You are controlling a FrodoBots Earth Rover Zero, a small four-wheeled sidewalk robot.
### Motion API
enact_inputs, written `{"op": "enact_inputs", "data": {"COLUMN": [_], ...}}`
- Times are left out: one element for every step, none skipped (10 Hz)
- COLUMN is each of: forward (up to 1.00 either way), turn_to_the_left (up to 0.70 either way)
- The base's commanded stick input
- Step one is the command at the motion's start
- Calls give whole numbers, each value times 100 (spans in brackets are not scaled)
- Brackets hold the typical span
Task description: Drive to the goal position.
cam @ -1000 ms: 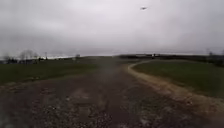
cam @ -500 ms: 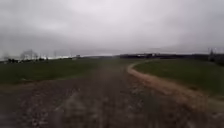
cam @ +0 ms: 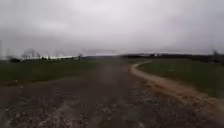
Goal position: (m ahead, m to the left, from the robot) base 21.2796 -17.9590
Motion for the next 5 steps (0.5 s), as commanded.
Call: {"op": "enact_inputs", "data": {"forward": [85,85,85,85,85], "turn_to_the_left": [-23,0,0,0,0]}}
